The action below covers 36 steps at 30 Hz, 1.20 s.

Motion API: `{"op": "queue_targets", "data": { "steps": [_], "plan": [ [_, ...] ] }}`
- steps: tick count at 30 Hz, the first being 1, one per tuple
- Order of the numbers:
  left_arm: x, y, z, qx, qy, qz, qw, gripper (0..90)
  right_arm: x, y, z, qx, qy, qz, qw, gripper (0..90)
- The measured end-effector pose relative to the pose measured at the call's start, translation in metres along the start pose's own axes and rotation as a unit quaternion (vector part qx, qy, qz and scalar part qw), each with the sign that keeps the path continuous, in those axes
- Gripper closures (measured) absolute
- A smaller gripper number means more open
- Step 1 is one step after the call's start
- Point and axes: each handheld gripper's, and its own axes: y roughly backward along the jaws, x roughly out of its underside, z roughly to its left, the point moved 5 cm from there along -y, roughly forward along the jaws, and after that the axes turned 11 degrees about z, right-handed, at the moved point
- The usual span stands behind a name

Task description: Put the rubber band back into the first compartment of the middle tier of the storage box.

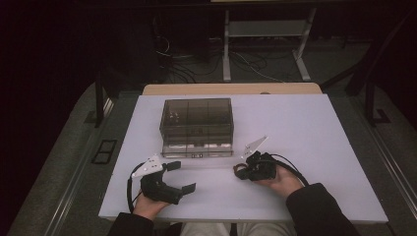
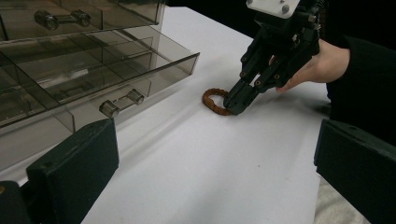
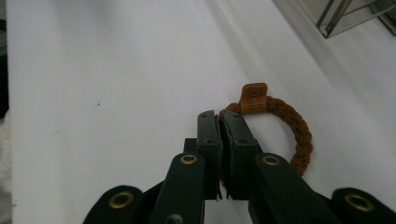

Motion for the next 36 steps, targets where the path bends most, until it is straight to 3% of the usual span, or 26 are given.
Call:
{"op": "queue_targets", "data": {
  "steps": [14, 15, 23, 36],
  "plan": [
    [0.0, 0.0, 0.0, 0.0, 0.0, 0.001, 1.0, 0.0, -0.002, 0.018, 0.0, -0.032, -0.031, -0.041, 0.9982, 85.5],
    [0.0, 0.0, 0.0, 0.0, 0.0, 0.001, 1.0, 0.0, -0.003, 0.021, 0.002, -0.044, -0.038, -0.051, 0.997, 85.5],
    [0.0, -0.001, 0.0, 0.001, 0.0, 0.001, 1.0, 0.0, -0.01, 0.035, 0.005, -0.058, -0.036, -0.071, 0.9951, 85.5],
    [0.0, 0.0, 0.0, 0.002, 0.0, 0.0, 1.0, 0.0, -0.026, 0.053, 0.008, -0.058, -0.02, -0.083, 0.9946, 85.5]
  ]
}}
